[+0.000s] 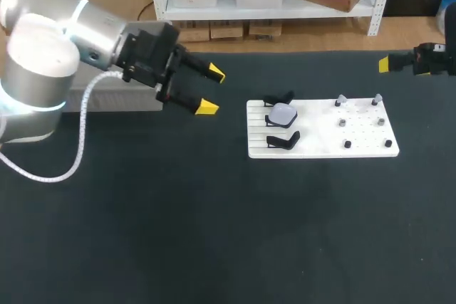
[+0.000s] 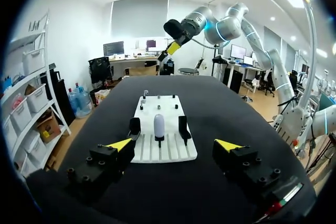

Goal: Pick up each earbud case from the left stands, insert the matching earbuds, close the lid, and place the case in the box.

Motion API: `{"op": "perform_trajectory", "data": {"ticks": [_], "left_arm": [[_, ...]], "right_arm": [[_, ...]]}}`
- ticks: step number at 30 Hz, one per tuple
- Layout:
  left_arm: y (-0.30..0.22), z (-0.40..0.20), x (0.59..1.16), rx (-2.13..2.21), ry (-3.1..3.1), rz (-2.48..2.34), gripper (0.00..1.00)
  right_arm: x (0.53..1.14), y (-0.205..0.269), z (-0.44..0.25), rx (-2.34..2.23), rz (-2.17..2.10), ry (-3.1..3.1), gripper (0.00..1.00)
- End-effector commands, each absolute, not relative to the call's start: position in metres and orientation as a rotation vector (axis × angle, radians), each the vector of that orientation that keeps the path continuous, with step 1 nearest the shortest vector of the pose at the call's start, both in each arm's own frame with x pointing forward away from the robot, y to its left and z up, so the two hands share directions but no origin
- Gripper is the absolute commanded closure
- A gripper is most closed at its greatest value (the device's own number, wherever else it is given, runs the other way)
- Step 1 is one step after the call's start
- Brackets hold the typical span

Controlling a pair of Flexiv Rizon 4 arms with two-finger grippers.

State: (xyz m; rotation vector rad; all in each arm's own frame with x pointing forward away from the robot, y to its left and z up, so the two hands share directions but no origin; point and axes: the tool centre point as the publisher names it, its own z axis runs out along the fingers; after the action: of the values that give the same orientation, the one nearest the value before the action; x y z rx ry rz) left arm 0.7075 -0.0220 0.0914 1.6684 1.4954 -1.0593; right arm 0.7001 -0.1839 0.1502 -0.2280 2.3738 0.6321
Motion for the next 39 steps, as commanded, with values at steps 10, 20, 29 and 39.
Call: {"op": "perform_trajectory", "data": {"ticks": [10, 20, 29, 39], "left_arm": [[-0.055, 0.069, 0.696, 1.685, 1.474, -1.129, 0.03], [-0.066, 0.054, 0.686, 1.677, 1.499, -1.144, 0.22], [-0.082, 0.045, 0.688, 1.695, 1.499, -1.148, 0.06], [-0.092, 0.043, 0.702, 1.716, 1.499, -1.134, 0.20]], "right_arm": [[0.700, -0.185, 0.150, -0.231, 0.637, 2.373, 0.00], [0.700, -0.185, 0.150, -0.231, 0.637, 2.373, 0.00], [0.700, -0.185, 0.150, -0.231, 0.637, 2.373, 0.00], [0.700, -0.185, 0.150, -0.231, 0.637, 2.373, 0.00]]}}
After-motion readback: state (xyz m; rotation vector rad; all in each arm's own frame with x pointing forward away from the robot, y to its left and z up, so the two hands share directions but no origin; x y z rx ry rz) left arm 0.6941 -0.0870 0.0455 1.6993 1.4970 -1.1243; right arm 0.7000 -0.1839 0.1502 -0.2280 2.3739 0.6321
